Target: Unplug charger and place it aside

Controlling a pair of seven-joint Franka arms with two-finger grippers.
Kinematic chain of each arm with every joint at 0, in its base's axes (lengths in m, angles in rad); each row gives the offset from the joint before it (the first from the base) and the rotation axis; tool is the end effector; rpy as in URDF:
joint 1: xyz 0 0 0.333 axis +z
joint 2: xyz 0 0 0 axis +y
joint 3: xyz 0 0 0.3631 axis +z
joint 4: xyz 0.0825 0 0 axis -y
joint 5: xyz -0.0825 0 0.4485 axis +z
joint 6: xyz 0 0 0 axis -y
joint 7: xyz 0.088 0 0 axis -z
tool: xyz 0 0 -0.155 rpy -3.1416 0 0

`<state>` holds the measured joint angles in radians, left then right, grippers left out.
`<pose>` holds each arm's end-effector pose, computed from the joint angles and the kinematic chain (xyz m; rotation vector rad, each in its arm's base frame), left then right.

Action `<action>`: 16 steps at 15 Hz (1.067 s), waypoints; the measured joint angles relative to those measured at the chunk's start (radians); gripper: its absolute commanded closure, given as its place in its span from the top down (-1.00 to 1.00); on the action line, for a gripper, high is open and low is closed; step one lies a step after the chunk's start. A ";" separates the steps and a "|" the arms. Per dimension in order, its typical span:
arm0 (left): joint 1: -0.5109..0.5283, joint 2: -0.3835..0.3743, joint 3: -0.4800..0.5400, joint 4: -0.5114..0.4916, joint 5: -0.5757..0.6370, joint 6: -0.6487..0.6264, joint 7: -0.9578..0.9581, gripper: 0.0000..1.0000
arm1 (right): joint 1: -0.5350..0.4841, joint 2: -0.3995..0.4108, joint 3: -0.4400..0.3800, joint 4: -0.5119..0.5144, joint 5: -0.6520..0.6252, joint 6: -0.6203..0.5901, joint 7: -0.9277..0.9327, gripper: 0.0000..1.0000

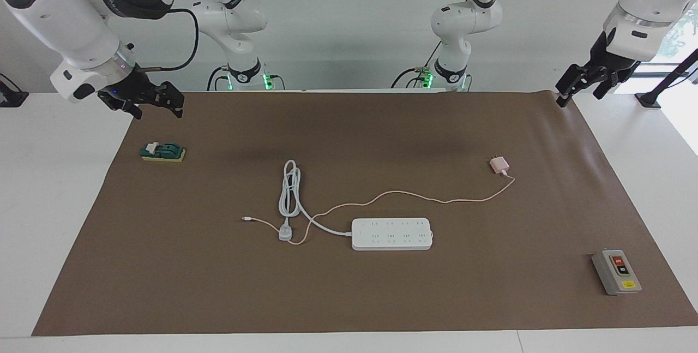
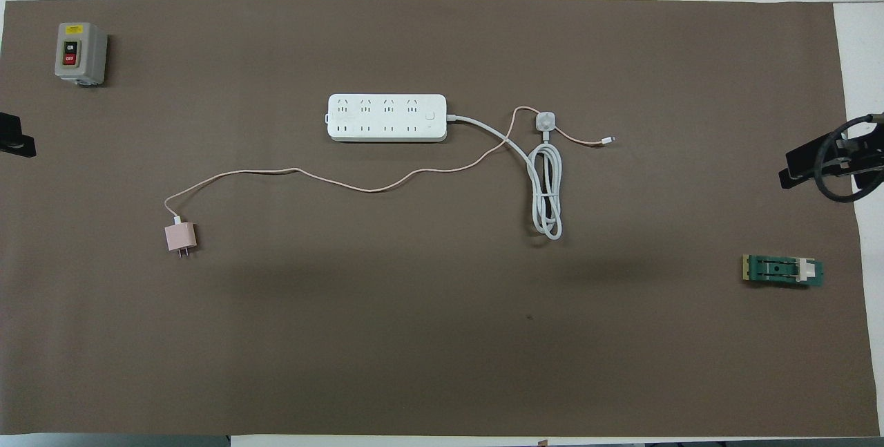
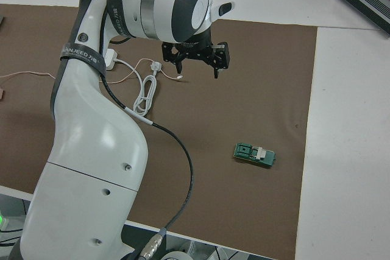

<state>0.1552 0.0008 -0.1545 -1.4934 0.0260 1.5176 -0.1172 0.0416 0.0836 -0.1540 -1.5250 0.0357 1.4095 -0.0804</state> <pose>0.6153 0.0046 0.6598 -3.1114 -0.1863 -0.0388 0.6163 -0.0600 0.5847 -3.0848 0.0471 0.3018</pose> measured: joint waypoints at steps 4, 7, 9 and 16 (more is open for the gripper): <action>-0.139 -0.006 0.054 -0.036 0.000 -0.012 -0.017 1.00 | -0.007 -0.001 -0.017 -0.008 0.000 0.050 0.003 1.00; -0.276 -0.013 0.170 -0.062 -0.001 -0.012 -0.033 1.00 | -0.009 -0.001 -0.017 -0.014 0.000 0.068 0.009 1.00; -0.282 -0.011 0.180 -0.065 -0.004 -0.013 -0.020 1.00 | -0.008 -0.002 -0.011 -0.016 0.000 0.097 0.034 1.00; -0.282 -0.009 0.181 -0.065 -0.037 -0.012 0.100 1.00 | 0.007 -0.002 -0.002 -0.018 0.000 0.107 0.092 1.00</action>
<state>-0.1268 -0.0083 0.0267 -1.5582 -0.0111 1.5054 -0.0171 0.0483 0.0813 -0.1559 -1.5426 0.0355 1.5165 0.0119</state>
